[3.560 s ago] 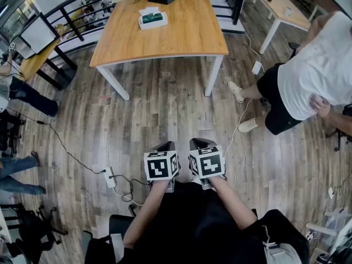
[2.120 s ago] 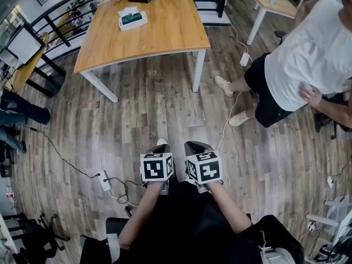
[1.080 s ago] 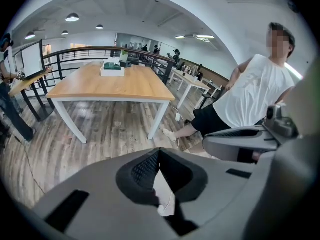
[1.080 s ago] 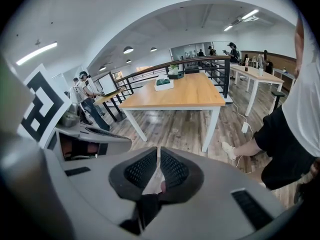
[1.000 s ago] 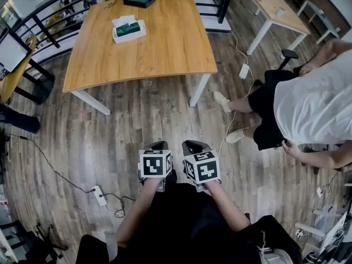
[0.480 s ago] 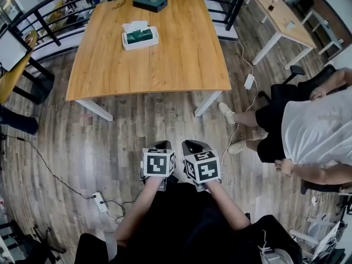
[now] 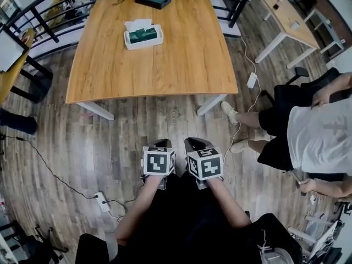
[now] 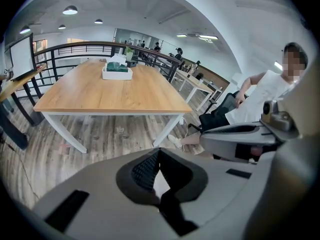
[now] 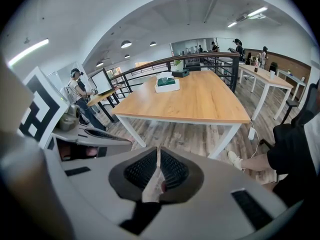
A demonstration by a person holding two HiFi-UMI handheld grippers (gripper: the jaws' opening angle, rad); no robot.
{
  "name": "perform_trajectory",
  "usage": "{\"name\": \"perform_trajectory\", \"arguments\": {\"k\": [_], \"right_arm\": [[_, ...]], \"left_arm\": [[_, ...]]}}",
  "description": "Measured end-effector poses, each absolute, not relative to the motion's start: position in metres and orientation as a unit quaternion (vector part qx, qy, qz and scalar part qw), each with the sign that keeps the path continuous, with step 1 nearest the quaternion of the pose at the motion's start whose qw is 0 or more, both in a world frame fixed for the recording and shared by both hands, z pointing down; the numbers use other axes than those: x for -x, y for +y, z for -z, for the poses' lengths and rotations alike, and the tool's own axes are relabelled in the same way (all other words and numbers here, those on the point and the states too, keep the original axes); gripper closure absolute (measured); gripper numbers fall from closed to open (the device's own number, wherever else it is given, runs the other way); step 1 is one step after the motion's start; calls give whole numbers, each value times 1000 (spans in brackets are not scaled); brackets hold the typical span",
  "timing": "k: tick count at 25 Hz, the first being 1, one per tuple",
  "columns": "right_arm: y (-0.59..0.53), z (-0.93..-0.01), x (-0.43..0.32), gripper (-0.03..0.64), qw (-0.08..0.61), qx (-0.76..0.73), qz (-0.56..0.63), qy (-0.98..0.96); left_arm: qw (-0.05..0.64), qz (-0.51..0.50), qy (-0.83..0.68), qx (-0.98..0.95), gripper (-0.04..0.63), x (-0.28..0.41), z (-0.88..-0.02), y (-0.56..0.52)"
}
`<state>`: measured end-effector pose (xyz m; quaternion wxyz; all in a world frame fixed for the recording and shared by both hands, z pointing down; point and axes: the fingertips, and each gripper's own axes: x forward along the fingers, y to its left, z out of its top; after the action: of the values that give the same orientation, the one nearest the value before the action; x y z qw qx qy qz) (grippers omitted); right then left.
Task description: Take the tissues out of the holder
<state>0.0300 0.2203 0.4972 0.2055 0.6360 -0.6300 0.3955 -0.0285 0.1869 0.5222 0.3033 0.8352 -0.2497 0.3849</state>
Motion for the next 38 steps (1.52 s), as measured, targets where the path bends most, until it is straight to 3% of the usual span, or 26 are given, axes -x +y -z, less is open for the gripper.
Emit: {"name": "perform_trajectory", "arguments": {"k": [15, 38], "right_arm": [[162, -511, -44, 603, 222, -616, -399, -642], [51, -507, -119, 603, 227, -573, -394, -682]], "left_arm": [[320, -381, -274, -823, 588, 22, -532, 137], [301, -402, -320, -803, 588, -53, -526, 30]]}}
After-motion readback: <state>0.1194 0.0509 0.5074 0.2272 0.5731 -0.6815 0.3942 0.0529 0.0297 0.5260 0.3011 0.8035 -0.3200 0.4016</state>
